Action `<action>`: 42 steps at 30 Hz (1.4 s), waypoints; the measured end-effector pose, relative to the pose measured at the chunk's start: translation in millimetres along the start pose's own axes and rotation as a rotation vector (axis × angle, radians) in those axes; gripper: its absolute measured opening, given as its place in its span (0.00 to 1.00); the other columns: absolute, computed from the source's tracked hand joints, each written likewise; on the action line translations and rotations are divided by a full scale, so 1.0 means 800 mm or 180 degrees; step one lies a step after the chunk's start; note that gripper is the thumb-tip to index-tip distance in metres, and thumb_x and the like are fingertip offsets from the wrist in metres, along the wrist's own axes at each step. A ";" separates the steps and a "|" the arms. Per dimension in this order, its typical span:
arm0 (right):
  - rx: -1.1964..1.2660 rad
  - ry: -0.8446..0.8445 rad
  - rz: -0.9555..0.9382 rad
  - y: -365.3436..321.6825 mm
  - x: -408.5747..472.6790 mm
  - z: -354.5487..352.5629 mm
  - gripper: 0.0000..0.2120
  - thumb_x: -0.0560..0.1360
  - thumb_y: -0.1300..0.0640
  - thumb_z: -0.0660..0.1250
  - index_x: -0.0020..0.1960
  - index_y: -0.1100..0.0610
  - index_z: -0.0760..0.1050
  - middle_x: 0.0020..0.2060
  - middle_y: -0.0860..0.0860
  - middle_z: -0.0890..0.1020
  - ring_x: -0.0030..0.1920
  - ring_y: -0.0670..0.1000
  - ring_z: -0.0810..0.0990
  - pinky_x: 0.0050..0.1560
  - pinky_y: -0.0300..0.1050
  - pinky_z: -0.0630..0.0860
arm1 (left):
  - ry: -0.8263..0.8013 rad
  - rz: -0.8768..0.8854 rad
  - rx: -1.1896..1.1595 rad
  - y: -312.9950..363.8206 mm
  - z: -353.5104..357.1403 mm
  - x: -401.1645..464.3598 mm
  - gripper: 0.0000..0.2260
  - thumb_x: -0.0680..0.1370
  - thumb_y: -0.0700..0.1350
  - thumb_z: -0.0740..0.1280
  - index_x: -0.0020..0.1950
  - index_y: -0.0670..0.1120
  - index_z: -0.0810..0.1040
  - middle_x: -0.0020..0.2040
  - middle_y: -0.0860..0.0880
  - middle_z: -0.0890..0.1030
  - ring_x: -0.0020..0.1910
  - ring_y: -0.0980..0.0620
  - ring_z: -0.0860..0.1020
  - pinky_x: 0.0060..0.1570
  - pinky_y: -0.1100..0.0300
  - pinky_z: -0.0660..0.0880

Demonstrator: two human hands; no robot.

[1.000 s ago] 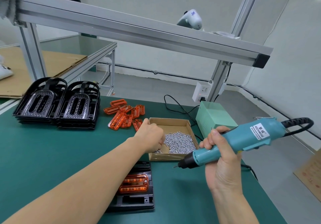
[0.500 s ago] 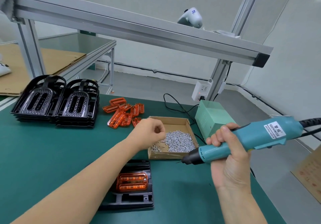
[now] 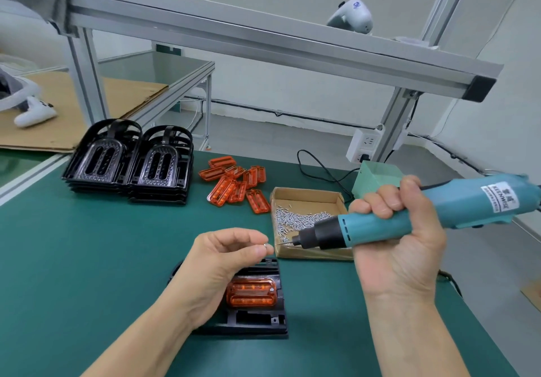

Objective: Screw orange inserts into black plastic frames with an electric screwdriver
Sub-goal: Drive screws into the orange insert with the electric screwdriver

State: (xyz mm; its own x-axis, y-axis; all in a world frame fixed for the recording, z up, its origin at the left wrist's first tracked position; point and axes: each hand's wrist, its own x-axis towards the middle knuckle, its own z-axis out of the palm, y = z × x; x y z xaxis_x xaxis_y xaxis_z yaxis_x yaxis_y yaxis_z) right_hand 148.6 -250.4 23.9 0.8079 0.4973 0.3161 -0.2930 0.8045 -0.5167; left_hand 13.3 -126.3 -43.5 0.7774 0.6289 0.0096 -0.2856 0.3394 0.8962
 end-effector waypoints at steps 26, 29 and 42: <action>-0.0139 -0.0398 0.0074 0.006 -0.016 0.022 0.10 0.70 0.62 0.61 0.37 0.49 0.75 0.25 0.44 0.67 0.25 0.43 0.66 0.31 0.37 0.69 | 0.0256 0.0281 -0.0045 -0.001 0.008 -0.035 0.10 0.58 0.44 0.75 0.37 0.43 0.85 0.37 0.43 0.84 0.38 0.52 0.82 0.40 0.66 0.77; -0.0098 -0.0348 0.0056 0.009 -0.015 0.021 0.10 0.70 0.62 0.61 0.37 0.49 0.75 0.25 0.44 0.67 0.25 0.43 0.66 0.31 0.37 0.69 | 0.0331 0.0448 0.0189 0.000 0.008 -0.034 0.10 0.58 0.46 0.75 0.37 0.46 0.86 0.37 0.43 0.85 0.39 0.52 0.83 0.41 0.66 0.77; 0.0045 -0.0106 0.0054 0.022 -0.014 0.006 0.08 0.70 0.62 0.61 0.37 0.49 0.74 0.24 0.43 0.67 0.24 0.42 0.66 0.29 0.36 0.68 | 0.0070 -0.0027 0.0223 0.001 -0.006 -0.024 0.11 0.57 0.45 0.76 0.38 0.44 0.85 0.37 0.41 0.84 0.37 0.51 0.82 0.40 0.65 0.77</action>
State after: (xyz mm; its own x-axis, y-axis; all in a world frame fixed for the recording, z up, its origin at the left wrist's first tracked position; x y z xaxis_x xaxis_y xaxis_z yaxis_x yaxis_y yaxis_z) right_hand 132.2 -239.8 15.0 0.7854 0.5213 0.3338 -0.3140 0.8002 -0.5111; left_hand -4.2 -134.7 -45.1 0.7670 0.6416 -0.0073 -0.2384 0.2955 0.9251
